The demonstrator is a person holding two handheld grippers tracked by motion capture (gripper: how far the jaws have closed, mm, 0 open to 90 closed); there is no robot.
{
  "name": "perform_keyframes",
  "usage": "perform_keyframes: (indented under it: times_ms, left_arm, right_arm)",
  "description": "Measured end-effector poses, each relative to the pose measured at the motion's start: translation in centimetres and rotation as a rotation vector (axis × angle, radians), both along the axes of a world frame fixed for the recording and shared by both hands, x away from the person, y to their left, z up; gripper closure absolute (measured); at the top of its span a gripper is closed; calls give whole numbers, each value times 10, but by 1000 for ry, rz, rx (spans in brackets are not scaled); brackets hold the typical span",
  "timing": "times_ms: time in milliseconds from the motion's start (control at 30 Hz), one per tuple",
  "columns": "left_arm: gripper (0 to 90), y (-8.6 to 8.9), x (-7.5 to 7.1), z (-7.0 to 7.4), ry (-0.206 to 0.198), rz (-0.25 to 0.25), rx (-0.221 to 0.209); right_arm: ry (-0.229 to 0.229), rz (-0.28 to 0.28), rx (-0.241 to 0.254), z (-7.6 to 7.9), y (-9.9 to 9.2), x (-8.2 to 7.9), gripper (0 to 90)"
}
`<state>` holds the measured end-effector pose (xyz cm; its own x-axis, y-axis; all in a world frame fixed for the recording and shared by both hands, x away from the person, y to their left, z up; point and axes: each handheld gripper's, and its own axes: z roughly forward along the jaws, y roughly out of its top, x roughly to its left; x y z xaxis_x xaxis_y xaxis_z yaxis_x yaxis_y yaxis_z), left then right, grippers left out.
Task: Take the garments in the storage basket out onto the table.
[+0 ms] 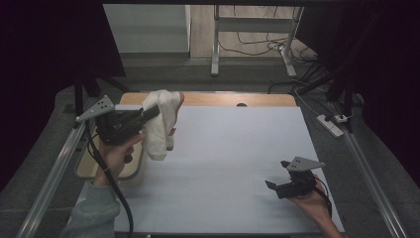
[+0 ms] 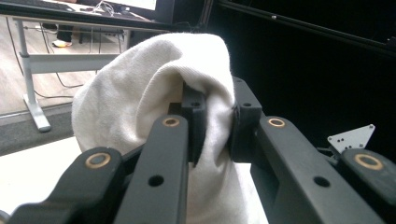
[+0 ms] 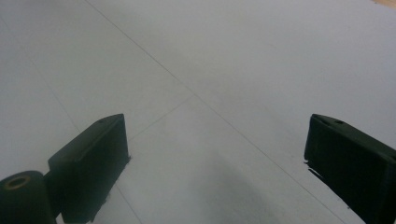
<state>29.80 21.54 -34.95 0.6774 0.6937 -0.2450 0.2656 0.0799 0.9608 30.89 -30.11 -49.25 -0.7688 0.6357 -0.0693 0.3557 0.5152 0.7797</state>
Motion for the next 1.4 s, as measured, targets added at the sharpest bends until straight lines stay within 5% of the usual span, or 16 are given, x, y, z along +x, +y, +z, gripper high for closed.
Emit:
perform_keyframes:
  times_ms: [900,1400]
  left_arm:
    - [791,-41,11,-13,45,-93,63]
    - [791,-80,24,-36,111,-171,151]
  right_arm:
    - [3,-3,-3,0,0,0,60]
    - [4,-2,-3,-1,0,0,60]
